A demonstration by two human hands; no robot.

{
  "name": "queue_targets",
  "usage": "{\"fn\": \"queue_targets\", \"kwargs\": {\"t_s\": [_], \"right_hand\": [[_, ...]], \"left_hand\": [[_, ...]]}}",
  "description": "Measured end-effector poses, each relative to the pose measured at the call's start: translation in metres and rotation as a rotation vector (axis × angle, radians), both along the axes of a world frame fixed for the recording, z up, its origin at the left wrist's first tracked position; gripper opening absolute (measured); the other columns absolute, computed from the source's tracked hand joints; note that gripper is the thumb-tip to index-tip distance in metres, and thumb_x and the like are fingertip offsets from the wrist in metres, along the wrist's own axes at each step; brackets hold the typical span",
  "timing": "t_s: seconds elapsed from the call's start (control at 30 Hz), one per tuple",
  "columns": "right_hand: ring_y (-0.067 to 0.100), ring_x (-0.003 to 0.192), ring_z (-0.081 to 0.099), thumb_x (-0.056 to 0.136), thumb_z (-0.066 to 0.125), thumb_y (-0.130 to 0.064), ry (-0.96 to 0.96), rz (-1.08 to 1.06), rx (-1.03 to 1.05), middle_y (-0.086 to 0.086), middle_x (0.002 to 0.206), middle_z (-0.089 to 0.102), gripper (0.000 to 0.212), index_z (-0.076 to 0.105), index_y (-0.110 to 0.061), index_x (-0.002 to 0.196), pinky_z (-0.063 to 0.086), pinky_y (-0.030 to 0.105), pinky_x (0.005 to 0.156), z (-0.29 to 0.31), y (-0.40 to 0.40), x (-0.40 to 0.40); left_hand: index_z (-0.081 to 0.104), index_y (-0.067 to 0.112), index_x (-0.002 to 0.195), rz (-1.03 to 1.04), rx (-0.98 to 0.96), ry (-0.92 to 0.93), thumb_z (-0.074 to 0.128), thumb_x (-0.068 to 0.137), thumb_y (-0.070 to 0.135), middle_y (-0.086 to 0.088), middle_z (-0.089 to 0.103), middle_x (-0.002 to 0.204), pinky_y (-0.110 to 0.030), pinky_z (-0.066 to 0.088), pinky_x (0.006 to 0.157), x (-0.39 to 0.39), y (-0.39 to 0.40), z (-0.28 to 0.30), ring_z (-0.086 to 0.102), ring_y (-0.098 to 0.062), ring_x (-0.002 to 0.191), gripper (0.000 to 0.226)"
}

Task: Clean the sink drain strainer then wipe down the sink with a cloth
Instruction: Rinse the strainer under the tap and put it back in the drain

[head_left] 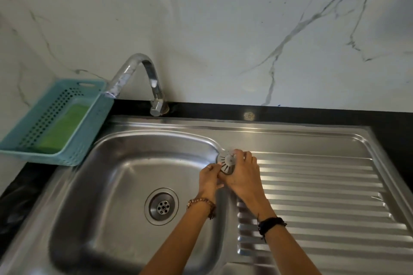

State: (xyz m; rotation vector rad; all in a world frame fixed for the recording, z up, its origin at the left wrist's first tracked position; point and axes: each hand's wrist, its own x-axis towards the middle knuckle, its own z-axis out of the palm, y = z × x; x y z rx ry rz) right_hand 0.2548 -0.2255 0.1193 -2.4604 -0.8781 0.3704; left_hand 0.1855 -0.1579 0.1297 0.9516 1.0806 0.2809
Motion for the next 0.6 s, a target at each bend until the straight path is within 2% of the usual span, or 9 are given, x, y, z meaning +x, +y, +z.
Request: {"fn": "queue_targets", "kwargs": {"t_s": [0.07,0.13,0.23,0.3,0.37,0.43,0.5,0.6], "right_hand": [[0.022,0.118,0.042,0.074,0.070,-0.047,0.080,0.068,0.102,0.005,0.128,0.044,0.073,0.037,-0.019,0.133,0.040,0.027,0.095,0.006,0.019,-0.020],[0.022,0.126,0.039,0.077,0.070,-0.042,0.160,0.162,0.202,0.006,0.138,0.039,0.075,0.033,-0.020,0.138,0.037,0.027,0.103,0.015,0.046,-0.037],[0.020,0.142,0.022,0.087,0.062,-0.037,0.282,0.270,0.282,0.004,0.156,0.021,0.078,0.016,-0.021,0.148,0.021,0.029,0.111,0.032,0.103,-0.058],[0.015,0.146,0.007,0.091,0.057,-0.032,0.372,0.280,0.319,-0.001,0.160,0.005,0.081,0.002,-0.025,0.150,0.011,0.029,0.112,0.043,0.141,-0.064],[0.012,0.145,-0.001,0.092,0.054,-0.024,0.444,0.270,0.349,-0.005,0.160,-0.006,0.084,-0.007,-0.027,0.149,0.004,0.027,0.110,0.052,0.177,-0.066],[0.012,0.146,-0.005,0.092,0.052,-0.016,0.467,0.263,0.327,-0.006,0.160,-0.011,0.085,-0.010,-0.026,0.149,0.001,0.027,0.110,0.056,0.205,-0.066],[0.018,0.147,-0.004,0.089,0.050,-0.004,0.424,0.272,0.265,0.000,0.160,-0.009,0.087,-0.010,-0.023,0.150,0.002,0.034,0.118,0.055,0.222,-0.068],[0.028,0.144,0.020,0.082,0.052,0.005,0.196,0.340,0.125,0.011,0.158,0.014,0.090,-0.001,-0.018,0.151,0.019,0.048,0.118,0.051,0.233,-0.067]], "left_hand": [[0.056,0.004,0.101,0.073,-0.061,-0.102,0.046,0.095,0.015,-0.010,0.063,0.091,-0.022,0.054,0.062,-0.023,0.020,0.002,0.060,-0.017,0.079,0.017],[0.054,0.005,0.106,0.147,-0.097,-0.187,0.046,0.095,0.016,-0.013,0.064,0.099,-0.025,0.055,0.068,-0.049,0.046,0.004,0.062,-0.021,0.084,0.018],[0.053,0.006,0.110,0.200,-0.134,-0.199,0.047,0.096,0.017,-0.012,0.065,0.102,-0.031,0.052,0.080,-0.092,0.091,0.006,0.064,-0.022,0.086,0.020],[0.053,0.006,0.109,0.193,-0.152,-0.174,0.049,0.095,0.018,-0.012,0.064,0.105,-0.034,0.048,0.087,-0.113,0.118,0.004,0.063,-0.021,0.088,0.019],[0.053,0.006,0.109,0.176,-0.163,-0.171,0.051,0.093,0.016,-0.014,0.062,0.109,-0.034,0.047,0.086,-0.128,0.140,0.002,0.062,-0.021,0.088,0.019],[0.055,0.007,0.101,0.143,-0.184,-0.170,0.053,0.092,0.014,-0.014,0.062,0.108,-0.030,0.050,0.077,-0.139,0.159,0.000,0.063,-0.020,0.085,0.012],[0.055,0.009,0.094,0.095,-0.211,-0.172,0.052,0.092,0.012,-0.015,0.061,0.108,-0.027,0.051,0.069,-0.144,0.173,0.000,0.063,-0.019,0.083,0.005],[0.054,0.008,0.097,0.001,-0.235,-0.179,0.052,0.092,0.011,-0.018,0.059,0.116,-0.030,0.051,0.076,-0.144,0.192,-0.002,0.060,-0.024,0.093,0.006]]}}
